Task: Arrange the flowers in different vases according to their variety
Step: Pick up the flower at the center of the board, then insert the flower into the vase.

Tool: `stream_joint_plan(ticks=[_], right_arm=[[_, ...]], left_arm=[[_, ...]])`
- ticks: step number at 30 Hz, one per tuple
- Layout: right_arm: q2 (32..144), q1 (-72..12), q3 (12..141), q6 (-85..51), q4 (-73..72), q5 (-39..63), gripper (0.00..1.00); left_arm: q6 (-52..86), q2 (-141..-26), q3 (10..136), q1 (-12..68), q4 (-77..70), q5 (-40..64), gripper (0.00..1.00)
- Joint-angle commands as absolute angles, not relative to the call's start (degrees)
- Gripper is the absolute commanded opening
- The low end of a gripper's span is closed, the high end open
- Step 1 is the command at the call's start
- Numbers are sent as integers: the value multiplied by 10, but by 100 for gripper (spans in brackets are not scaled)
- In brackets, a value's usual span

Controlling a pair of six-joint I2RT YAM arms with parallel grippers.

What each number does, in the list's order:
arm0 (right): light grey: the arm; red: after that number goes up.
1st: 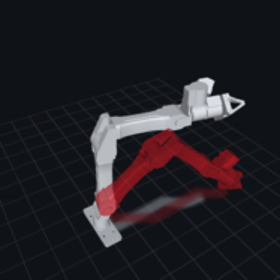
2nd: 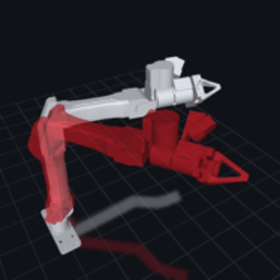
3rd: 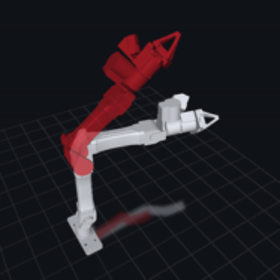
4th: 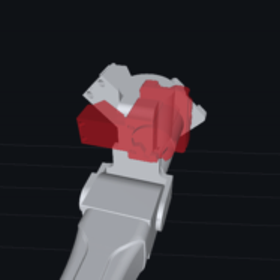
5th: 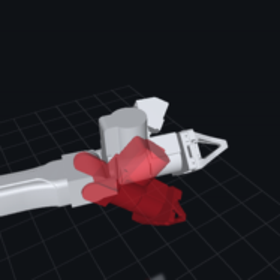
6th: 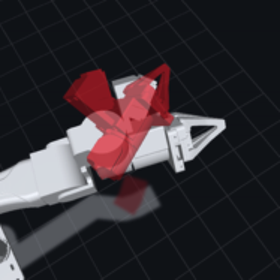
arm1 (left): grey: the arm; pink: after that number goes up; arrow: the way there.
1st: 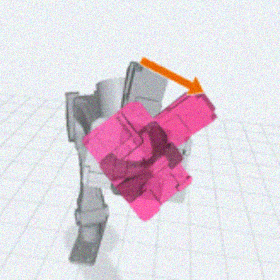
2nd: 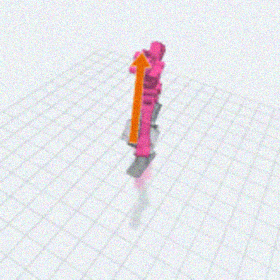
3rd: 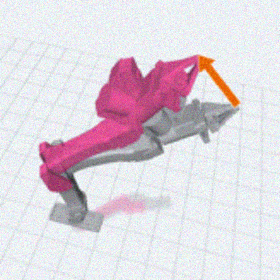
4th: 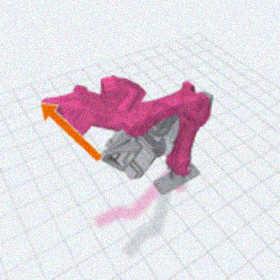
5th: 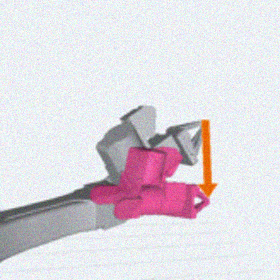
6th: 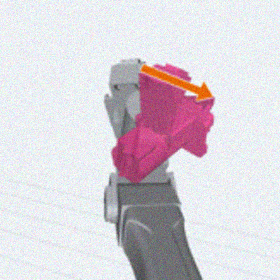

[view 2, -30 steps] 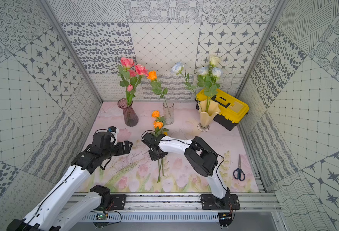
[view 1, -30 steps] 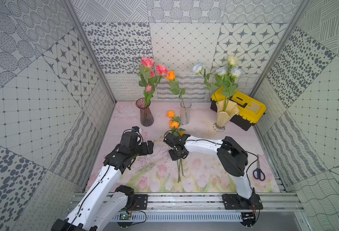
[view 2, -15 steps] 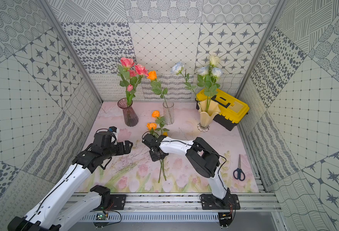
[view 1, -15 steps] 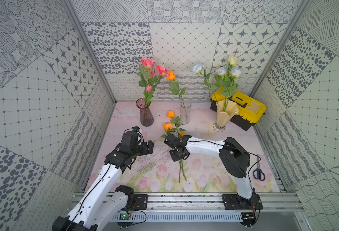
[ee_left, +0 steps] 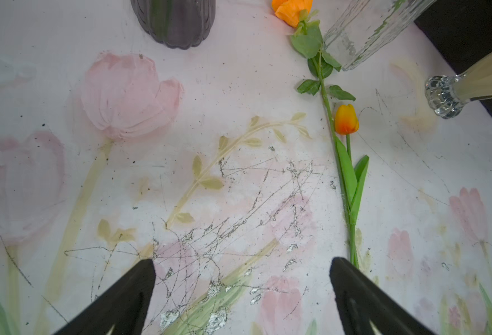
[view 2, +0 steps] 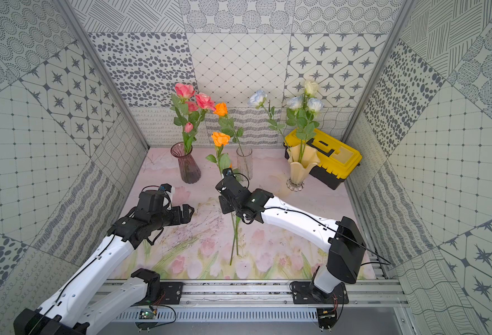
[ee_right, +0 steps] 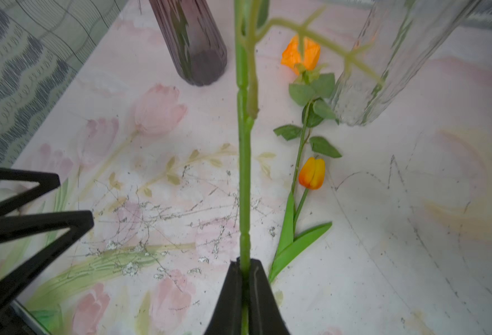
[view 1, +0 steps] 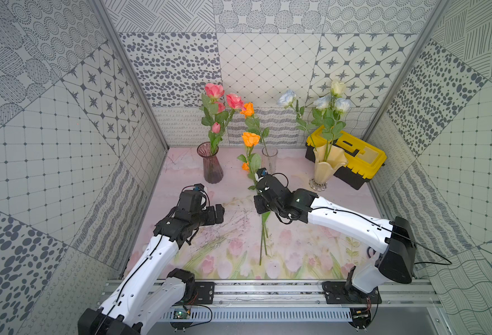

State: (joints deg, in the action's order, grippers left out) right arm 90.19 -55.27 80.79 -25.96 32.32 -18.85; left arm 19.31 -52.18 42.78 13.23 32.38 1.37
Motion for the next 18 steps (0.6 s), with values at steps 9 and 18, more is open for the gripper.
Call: stream_joint_plan(ticks=[9,18], right_arm=[[931,-437,924,-82,80,-263,0],[1052,-393,1075,9,-3,-284,0]], left_arm=[[200,-526,424,132,323,39,99],[199,-537,423,133,316,47,99]])
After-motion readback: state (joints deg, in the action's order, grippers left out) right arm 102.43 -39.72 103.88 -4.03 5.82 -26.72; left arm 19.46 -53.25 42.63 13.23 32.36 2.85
